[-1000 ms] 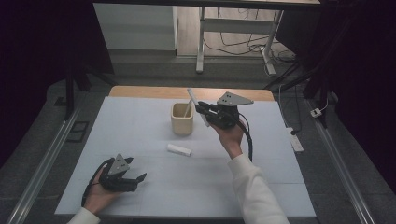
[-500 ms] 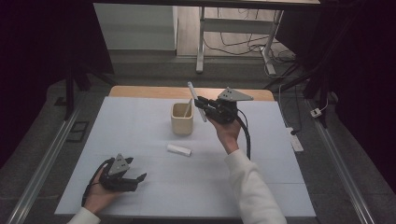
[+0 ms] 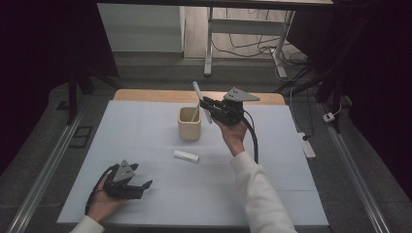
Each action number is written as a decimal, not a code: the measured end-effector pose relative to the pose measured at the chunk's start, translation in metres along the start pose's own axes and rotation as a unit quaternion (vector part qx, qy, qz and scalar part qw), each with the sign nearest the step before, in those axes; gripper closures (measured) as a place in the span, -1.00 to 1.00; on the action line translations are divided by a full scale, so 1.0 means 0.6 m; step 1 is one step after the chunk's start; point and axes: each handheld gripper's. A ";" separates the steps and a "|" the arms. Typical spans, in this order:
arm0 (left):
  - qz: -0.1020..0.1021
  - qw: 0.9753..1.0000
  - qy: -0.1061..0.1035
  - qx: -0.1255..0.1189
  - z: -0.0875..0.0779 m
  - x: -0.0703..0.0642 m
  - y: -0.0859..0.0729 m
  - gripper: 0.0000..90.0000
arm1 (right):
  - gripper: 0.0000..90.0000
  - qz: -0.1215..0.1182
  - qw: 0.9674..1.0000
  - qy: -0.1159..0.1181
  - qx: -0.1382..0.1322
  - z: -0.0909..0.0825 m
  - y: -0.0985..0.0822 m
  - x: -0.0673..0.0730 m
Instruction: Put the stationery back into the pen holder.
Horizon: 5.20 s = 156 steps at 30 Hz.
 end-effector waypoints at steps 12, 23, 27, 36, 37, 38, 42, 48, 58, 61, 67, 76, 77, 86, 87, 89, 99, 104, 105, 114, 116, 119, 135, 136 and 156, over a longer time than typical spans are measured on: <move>-0.001 1.000 0.000 -0.002 0.000 0.000 0.001 -0.55 | 0.73 0.003 1.000 -0.007 -0.003 0.022 0.007 -0.006; -0.001 1.000 -0.001 -0.003 -0.002 -0.001 0.001 -0.55 | 0.73 0.008 1.000 -0.005 -0.010 0.053 0.012 -0.011; 0.000 1.000 0.000 -0.004 -0.002 -0.001 0.001 -0.55 | 0.73 0.005 1.000 0.002 -0.009 0.065 0.010 -0.010; 0.000 1.000 0.000 -0.004 -0.002 -0.001 0.001 -0.55 | 0.73 0.004 1.000 -0.004 -0.011 0.083 0.011 -0.017; 0.000 1.000 0.000 -0.004 -0.002 -0.001 0.001 -0.55 | 0.73 0.005 1.000 -0.005 -0.013 0.086 0.010 -0.018; 0.000 1.000 0.000 -0.004 -0.002 -0.001 0.001 -0.55 | 0.73 0.005 1.000 -0.006 -0.014 0.088 0.009 -0.020; -0.001 1.000 -0.001 -0.004 -0.002 -0.001 0.001 -0.55 | 0.73 0.004 1.000 -0.010 -0.015 0.101 0.001 -0.025; 0.001 1.000 0.002 -0.003 -0.002 -0.001 0.000 -0.55 | 0.73 0.014 1.000 -0.015 -0.011 0.123 -0.024 -0.036; 0.002 1.000 0.001 -0.003 -0.001 0.001 -0.001 -0.55 | 0.73 0.015 1.000 -0.018 -0.012 0.134 -0.039 -0.040; 0.002 1.000 0.001 -0.002 -0.002 0.000 -0.001 -0.55 | 0.67 0.017 1.000 -0.023 -0.005 0.134 -0.045 -0.042; 0.004 1.000 0.000 -0.001 0.000 0.000 0.000 -0.55 | 0.19 0.020 0.999 -0.045 -0.002 0.122 -0.059 -0.041; 0.006 1.000 0.002 -0.001 -0.001 0.000 0.000 -0.55 | 0.17 0.029 0.999 -0.038 0.011 0.104 -0.050 -0.043; 0.005 1.000 0.002 -0.002 -0.001 -0.001 0.000 -0.55 | 0.18 0.028 0.999 -0.039 0.015 0.103 -0.049 -0.043; 0.006 1.000 0.002 0.000 0.000 0.000 0.000 -0.55 | 0.20 0.020 0.999 -0.032 0.034 0.093 -0.050 -0.039; 0.006 1.000 0.002 -0.001 0.000 0.000 0.000 -0.55 | 0.20 0.019 0.999 -0.031 0.036 0.093 -0.050 -0.039; 0.006 1.000 0.003 -0.001 0.000 0.000 0.000 -0.55 | 0.20 0.018 0.999 -0.030 0.038 0.091 -0.051 -0.038; 0.003 1.000 0.003 -0.001 0.000 0.001 0.000 -0.55 | 0.20 0.010 0.998 -0.029 0.058 0.074 -0.055 -0.029; 0.004 1.000 0.003 -0.001 0.000 0.000 0.000 -0.55 | 0.19 0.006 0.997 -0.025 0.073 0.064 -0.057 -0.023; 0.005 1.000 0.003 -0.001 0.000 0.000 0.000 -0.55 | 0.19 0.005 0.997 -0.025 0.077 0.063 -0.057 -0.022; 0.006 1.000 0.004 0.001 0.000 0.000 0.000 -0.55 | 0.18 -0.006 0.995 -0.012 0.103 0.050 -0.064 -0.006; 0.007 1.000 0.004 0.001 0.000 0.000 0.000 -0.55 | 0.18 -0.008 0.994 -0.006 0.108 0.046 -0.066 -0.002; 0.007 1.000 0.005 0.001 0.000 0.000 0.000 -0.55 | 0.17 -0.013 0.993 -0.002 0.117 0.041 -0.068 0.004; 0.011 1.000 0.005 0.002 0.001 -0.002 0.001 -0.55 | 0.12 -0.015 0.985 0.033 0.168 0.022 -0.088 0.028; 0.010 1.000 0.005 0.002 0.001 -0.002 0.001 -0.55 | 0.12 -0.015 0.985 0.033 0.171 0.021 -0.090 0.030; 0.010 1.000 0.006 0.003 0.002 -0.003 0.002 -0.55 | 0.09 -0.021 0.972 0.068 0.222 0.037 -0.093 0.048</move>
Point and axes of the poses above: each handheld gripper's, and its own axes: z roughly forward along the jaws, y roughly out of its top, x roughly to its left, and after that the axes turned 13 degrees about y, right-handed
